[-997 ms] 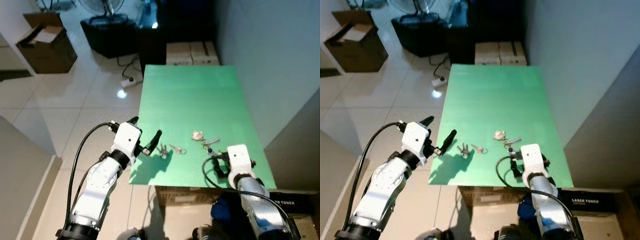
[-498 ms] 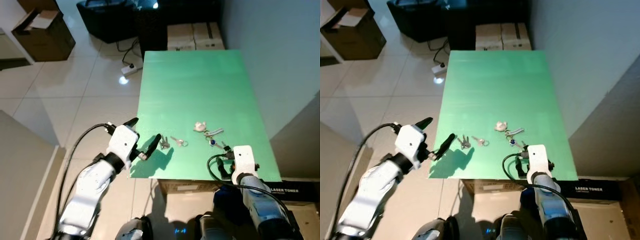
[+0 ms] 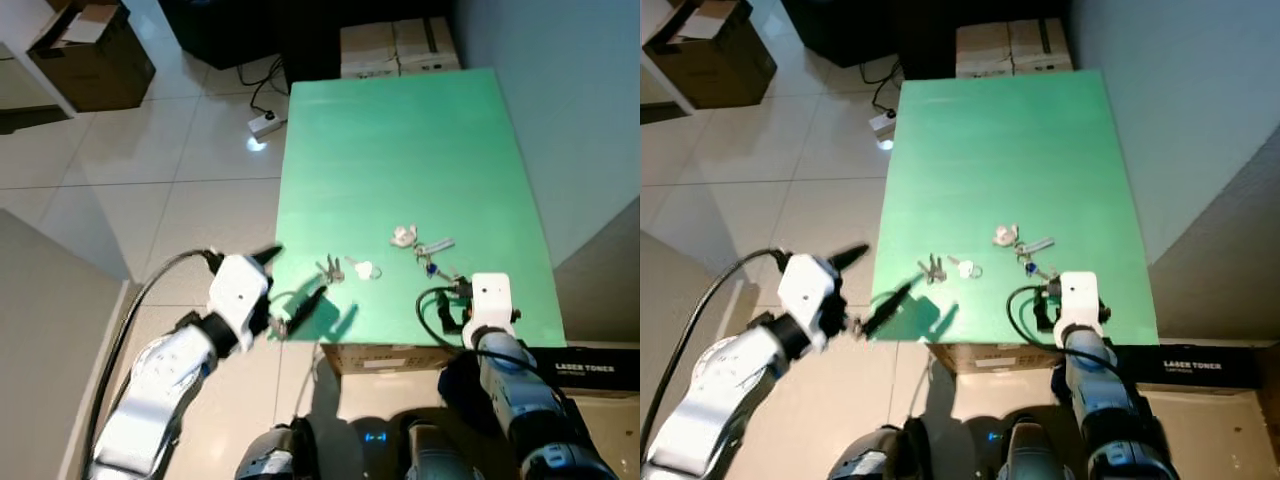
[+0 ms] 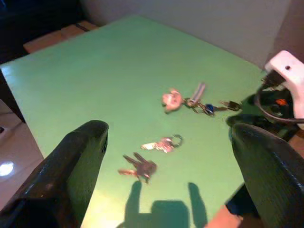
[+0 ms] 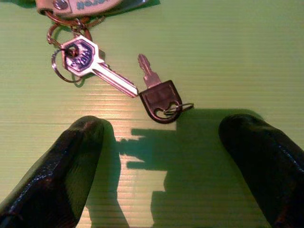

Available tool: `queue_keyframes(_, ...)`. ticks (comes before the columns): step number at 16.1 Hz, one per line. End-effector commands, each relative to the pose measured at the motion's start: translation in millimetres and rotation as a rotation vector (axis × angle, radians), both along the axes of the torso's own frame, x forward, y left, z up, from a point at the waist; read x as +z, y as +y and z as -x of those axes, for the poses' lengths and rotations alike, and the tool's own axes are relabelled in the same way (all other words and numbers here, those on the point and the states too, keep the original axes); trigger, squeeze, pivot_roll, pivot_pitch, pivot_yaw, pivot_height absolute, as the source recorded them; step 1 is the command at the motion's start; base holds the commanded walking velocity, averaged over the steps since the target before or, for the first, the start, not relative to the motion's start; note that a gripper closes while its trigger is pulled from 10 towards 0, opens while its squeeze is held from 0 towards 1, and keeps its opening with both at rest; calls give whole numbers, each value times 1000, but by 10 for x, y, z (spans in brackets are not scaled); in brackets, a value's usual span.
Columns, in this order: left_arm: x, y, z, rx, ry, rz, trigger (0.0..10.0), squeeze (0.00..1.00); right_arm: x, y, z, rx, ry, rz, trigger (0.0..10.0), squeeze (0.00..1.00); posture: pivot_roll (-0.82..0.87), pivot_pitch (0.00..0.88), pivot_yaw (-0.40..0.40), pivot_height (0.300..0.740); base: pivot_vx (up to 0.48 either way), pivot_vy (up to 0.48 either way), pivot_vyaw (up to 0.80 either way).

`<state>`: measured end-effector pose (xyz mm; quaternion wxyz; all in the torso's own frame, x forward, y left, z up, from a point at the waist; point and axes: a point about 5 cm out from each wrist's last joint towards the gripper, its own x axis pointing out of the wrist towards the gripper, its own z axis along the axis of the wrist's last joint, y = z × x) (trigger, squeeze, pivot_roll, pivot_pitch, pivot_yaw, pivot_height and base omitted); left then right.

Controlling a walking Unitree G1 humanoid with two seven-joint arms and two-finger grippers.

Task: Hang keys on a hook

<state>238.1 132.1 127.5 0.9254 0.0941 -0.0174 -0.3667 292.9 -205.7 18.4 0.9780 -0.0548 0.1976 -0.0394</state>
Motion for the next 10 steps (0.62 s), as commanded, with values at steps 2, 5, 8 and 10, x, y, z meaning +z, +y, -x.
queue_keyframes(2, 15, 3, 13, -16, 11, -8, 10000, 0, -87, 38, 47, -16, 26, -39, 10000, 333, 21, 261, 165, 740, 0, 0, 0)
queue_keyframes(5, 31, 9, 0, -17, 17, -7, 10000, 0, -49, 35, 8, -24, -4, -38, 10000, 0, 16, 255, 160, 740, 0, 0, 0)
queue_keyframes(8, 38, 8, -3, -14, 18, -6, 10000, 0, 28, 75, -17, -24, -61, -23, 10000, 0, 11, 248, 152, 740, 0, 0, 0)
queue_keyframes(10, 35, -3, 14, -13, 18, -3, 10000, 0, 94, 89, -39, -31, -107, -29, 10000, 0, 8, 244, 151, 740, 0, 0, 0)
